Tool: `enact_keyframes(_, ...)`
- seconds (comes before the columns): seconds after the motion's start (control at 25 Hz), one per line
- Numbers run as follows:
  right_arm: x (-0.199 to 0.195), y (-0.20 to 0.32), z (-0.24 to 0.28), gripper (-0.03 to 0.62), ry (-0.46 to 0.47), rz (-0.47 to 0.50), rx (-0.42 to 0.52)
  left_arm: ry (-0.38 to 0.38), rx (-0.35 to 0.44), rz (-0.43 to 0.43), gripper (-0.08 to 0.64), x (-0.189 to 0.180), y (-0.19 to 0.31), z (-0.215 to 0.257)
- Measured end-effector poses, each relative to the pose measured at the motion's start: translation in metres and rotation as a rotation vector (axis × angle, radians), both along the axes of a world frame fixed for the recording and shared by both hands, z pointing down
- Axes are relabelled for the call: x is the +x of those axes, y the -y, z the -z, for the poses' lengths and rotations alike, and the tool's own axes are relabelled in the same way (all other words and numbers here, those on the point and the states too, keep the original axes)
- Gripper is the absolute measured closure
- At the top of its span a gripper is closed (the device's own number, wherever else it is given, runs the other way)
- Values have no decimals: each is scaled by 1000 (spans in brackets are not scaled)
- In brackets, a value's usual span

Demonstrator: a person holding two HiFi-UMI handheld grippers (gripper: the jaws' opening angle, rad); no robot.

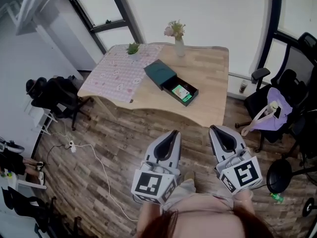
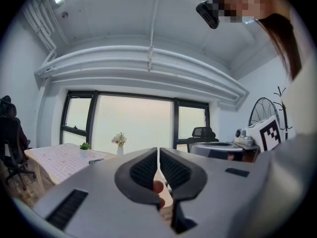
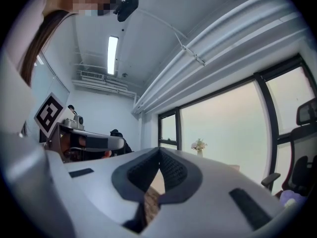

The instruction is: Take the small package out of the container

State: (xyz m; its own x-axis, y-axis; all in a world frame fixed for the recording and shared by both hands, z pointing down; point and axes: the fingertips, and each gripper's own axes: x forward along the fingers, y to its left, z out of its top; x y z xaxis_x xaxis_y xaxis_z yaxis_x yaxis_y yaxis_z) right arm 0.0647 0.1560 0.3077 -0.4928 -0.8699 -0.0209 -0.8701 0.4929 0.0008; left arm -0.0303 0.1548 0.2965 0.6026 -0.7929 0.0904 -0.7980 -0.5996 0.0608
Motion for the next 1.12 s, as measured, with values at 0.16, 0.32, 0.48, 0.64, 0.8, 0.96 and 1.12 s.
enact_keyframes(0.16,-9,34,3,592,-13,-14,-7,-13,3,-17,541,-9,35,3)
enact_keyframes(0.32,-21,68,3,592,-29,-25,-13,-24,3,-23,541,-25,69,3)
enact_keyframes(0.48,-38,101,2,592,-45,-21,-20,-32,8,-21,541,-44,99,2)
enact_keyframes(0.64,-50,125,-3,592,-53,-20,-40,-46,-3,-27,541,-56,125,-2)
enact_keyframes(0.8,-56,146,-15,591,-63,-10,-72,-55,-22,-32,541,-60,147,-10)
enact_keyframes(0.96,-57,165,-32,584,-68,-1,-118,-48,-61,-39,541,-58,163,-24)
enact_keyframes(1.12,-54,196,-44,563,-76,9,-147,-38,-74,-35,541,-54,193,-30)
